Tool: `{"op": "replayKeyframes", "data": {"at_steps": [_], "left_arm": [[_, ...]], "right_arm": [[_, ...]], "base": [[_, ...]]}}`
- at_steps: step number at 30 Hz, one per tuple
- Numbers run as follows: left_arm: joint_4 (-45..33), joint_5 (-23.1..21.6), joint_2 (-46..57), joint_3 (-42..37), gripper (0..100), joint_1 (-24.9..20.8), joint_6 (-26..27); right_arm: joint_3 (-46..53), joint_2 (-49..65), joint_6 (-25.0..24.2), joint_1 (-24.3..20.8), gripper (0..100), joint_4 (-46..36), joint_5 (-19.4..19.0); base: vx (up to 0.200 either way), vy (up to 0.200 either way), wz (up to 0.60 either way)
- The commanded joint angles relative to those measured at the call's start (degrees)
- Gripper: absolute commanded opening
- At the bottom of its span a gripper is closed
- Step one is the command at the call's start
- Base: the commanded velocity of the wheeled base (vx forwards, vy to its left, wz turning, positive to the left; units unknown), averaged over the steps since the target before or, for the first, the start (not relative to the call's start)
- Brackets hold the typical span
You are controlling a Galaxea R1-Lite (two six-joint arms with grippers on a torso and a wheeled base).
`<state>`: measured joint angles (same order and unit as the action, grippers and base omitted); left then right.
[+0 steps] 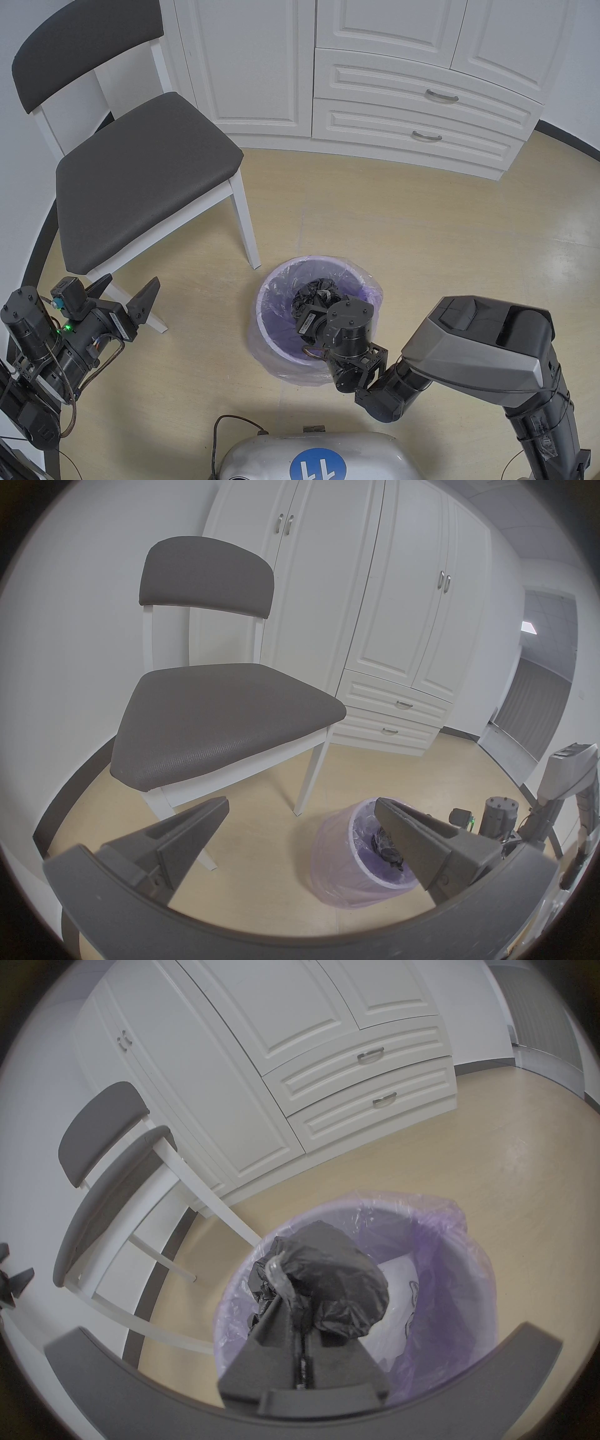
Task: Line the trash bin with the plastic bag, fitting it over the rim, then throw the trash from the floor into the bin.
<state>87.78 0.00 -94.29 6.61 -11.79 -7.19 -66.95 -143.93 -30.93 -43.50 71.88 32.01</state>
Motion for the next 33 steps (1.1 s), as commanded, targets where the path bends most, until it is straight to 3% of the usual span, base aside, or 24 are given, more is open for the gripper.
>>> {"op": "replayKeyframes", "data": {"at_steps": [1,12,19,33], "left_arm": [[0.0,0.0,-0.1,0.0,100,0.0,0.0],[0.0,0.0,-0.5,0.0,100,0.0,0.0],[0.0,0.0,-0.6,0.1,100,0.1,0.0],[-0.1,0.0,-0.8,0.0,100,0.3,0.0]], "right_arm": [[0.2,-1.3,0.0,-0.7,0,0.0,0.0],[0.6,-2.1,-0.1,-1.8,0,0.0,0.1],[2.5,3.0,0.1,-4.7,0,0.1,0.8],[-3.5,-6.8,-0.4,1.3,0,-2.2,0.0]], "base": [[0.0,0.0,0.0],[0.0,0.0,0.0],[0.0,0.0,0.0],[0.0,0.0,0.0]]}}
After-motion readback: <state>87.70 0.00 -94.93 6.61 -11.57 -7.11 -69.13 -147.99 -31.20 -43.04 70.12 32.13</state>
